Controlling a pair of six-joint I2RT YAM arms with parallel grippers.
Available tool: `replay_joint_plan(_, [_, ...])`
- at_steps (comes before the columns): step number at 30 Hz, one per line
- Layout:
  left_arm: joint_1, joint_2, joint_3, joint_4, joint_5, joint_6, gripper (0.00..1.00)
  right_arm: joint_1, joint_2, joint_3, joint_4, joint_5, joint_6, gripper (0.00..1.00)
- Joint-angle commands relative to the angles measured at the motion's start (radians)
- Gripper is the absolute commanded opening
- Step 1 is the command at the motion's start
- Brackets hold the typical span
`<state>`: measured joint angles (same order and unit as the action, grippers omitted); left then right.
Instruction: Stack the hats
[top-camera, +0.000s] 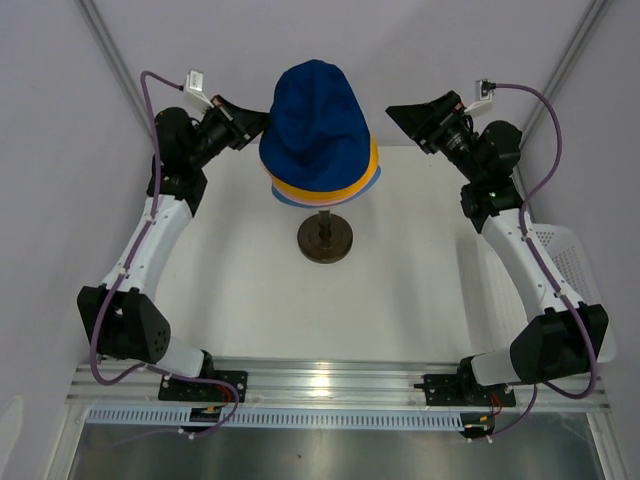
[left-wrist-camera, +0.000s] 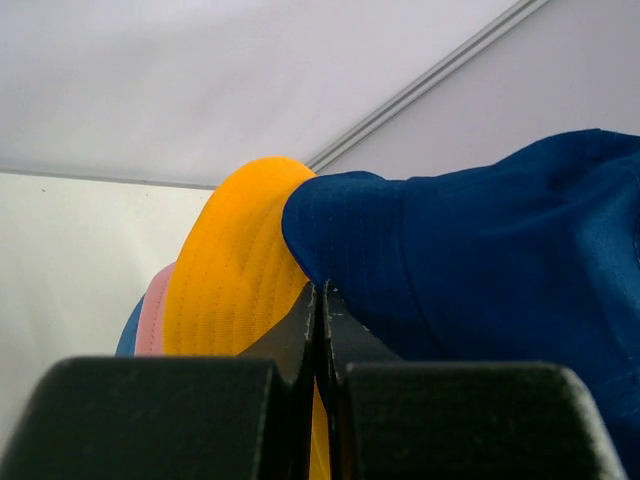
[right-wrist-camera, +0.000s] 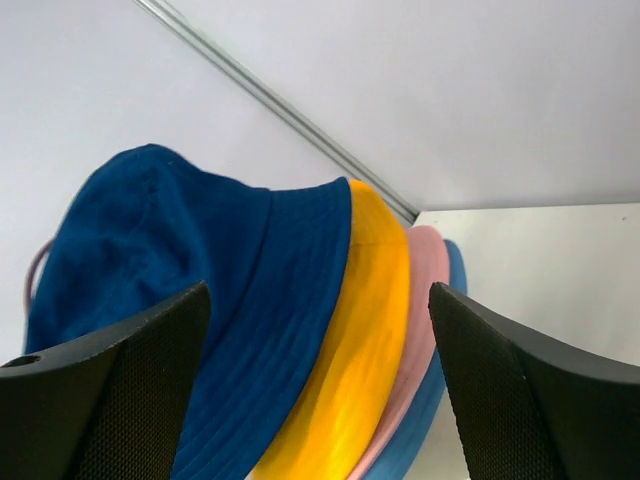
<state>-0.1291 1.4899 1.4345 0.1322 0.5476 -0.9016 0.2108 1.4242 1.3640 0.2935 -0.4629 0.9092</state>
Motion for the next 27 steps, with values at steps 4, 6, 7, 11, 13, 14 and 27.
replay_joint_plan(4, [0.009, -0.066, -0.095, 0.061, 0.051, -0.008, 0.01, 0.021, -0.039, -0.068, 0.133, -0.022, 0.138, 0.86])
replay_joint_plan(6, [0.009, -0.071, -0.103, 0.064, 0.051, -0.01, 0.01, 0.029, -0.022, -0.083, 0.168, -0.046, 0.193, 0.8])
replay_joint_plan(7, [0.009, -0.077, -0.106, 0.066, 0.049, -0.01, 0.01, 0.032, -0.019, -0.089, 0.176, -0.054, 0.21, 0.79])
replay_joint_plan(11, [0.009, -0.092, -0.121, 0.079, 0.048, -0.017, 0.01, 0.047, -0.048, -0.138, 0.159, -0.034, 0.259, 0.74])
replay_joint_plan(13, [0.009, -0.099, -0.129, 0.081, 0.045, -0.016, 0.01, 0.053, -0.065, -0.175, 0.154, -0.019, 0.27, 0.73])
replay_joint_plan(14, [0.009, -0.106, -0.131, 0.083, 0.043, -0.017, 0.01, 0.055, -0.086, -0.183, 0.148, -0.016, 0.275, 0.73])
replay_joint_plan(27, [0.008, -0.157, -0.178, 0.099, 0.032, -0.022, 0.01, 0.111, -0.143, -0.192, 0.113, -0.005, 0.263, 0.57])
